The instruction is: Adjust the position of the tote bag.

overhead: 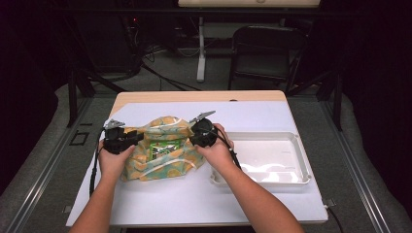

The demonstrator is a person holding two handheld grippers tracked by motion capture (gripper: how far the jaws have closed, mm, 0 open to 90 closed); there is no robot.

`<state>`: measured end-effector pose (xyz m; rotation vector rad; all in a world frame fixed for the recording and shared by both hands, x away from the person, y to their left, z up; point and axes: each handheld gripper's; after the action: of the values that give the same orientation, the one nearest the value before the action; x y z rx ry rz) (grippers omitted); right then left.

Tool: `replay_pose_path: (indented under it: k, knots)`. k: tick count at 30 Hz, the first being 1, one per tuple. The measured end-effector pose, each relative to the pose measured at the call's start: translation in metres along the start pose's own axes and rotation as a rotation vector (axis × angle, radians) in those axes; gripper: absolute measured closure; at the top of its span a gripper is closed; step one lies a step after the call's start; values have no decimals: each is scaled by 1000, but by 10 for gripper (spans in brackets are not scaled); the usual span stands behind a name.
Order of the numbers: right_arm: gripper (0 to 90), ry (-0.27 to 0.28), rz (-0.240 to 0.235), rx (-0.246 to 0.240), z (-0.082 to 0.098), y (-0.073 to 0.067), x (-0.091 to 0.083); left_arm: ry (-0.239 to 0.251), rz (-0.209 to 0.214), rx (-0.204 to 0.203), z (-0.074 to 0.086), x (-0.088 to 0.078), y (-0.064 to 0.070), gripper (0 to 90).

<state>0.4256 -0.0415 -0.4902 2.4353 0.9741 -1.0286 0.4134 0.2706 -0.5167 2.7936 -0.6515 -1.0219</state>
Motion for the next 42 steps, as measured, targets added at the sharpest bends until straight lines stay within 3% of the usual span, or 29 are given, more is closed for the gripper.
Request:
replay_pose_path:
  k: [9,14,17,23,29,32,36,42]
  knots:
    - [656,43,-25,-7,-6,-11,-11,0,18,3,-2,-13,2,672]
    - [653,86,-38,-48,-7,-22,-23,29,65,-35,-6,-24,8,667]
    - [654,102,-71,-73,-8,-30,-29,35,110,-50,-11,-30,12,641]
    - [599,117,-135,-105,-10,-44,-27,9,105,-27,-15,-36,23,615]
    - [598,116,-164,-96,-14,-48,-11,-29,83,42,-8,-53,32,614]
    - [615,114,-185,-80,-17,-49,-4,-32,103,72,-2,-63,35,615]
    - [608,115,-204,-79,-19,-48,-8,-45,115,98,9,-72,40,596]
    - [594,113,-198,-83,-18,-46,-12,-62,149,153,20,-75,56,556]
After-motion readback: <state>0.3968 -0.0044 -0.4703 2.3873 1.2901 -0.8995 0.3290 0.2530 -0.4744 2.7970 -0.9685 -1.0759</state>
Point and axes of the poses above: each handheld gripper's, and its own axes: x roughly forward along the jaws, z roughly out of its underside, y roughly to its right, and after that the axes turned 5 degrees about -x, right-handed
